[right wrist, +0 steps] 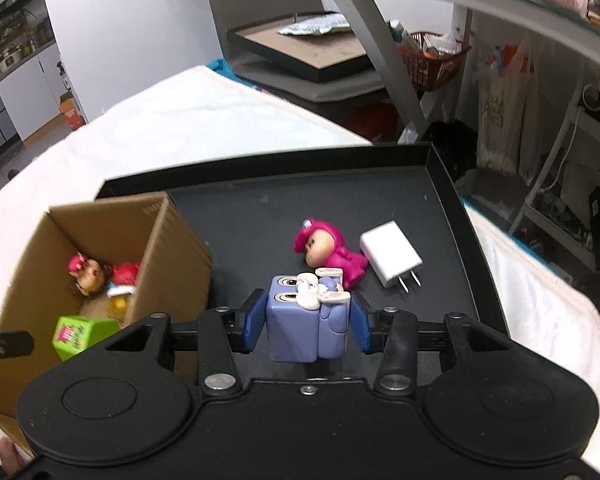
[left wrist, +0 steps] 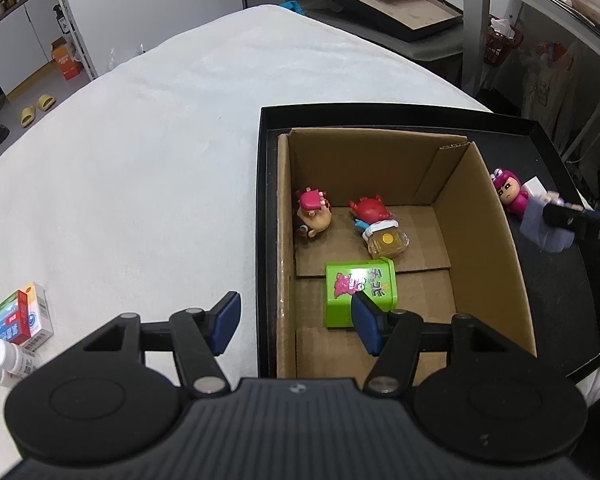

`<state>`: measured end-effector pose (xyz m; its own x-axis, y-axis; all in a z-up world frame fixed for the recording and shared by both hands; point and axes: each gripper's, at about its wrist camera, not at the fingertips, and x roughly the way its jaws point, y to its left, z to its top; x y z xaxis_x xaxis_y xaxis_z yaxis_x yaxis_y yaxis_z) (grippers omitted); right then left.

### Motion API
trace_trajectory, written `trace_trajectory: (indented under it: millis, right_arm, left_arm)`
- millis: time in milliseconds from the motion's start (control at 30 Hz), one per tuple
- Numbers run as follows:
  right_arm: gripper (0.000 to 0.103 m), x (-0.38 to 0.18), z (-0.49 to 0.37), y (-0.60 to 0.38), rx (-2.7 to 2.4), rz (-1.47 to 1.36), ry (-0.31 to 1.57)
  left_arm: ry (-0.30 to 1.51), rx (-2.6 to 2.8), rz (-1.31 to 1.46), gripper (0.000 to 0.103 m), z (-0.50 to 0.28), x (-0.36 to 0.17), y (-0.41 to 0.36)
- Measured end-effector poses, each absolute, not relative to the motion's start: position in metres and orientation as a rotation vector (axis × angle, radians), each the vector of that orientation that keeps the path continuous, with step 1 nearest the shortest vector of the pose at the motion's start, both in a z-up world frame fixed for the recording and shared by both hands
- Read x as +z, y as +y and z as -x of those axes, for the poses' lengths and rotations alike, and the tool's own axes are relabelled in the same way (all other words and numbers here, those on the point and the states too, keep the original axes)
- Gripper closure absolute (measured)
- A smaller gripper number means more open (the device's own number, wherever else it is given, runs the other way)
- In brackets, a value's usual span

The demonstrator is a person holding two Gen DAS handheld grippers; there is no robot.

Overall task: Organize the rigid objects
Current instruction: 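Lift the white cube figure into the box and open the right gripper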

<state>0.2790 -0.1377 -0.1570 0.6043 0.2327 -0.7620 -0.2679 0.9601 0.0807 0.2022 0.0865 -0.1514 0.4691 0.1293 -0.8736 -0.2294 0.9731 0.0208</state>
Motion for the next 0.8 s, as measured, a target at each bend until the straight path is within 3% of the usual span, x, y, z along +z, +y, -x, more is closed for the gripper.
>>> trace_trajectory:
  millis: [800]
  right_arm:
    - [0.06,-0.102,-0.259,-0.078,0.4,0.083,0.794]
  left_arm:
    - [1.033,0.165,0.194,0.046,-0.191,-0.153,0.11]
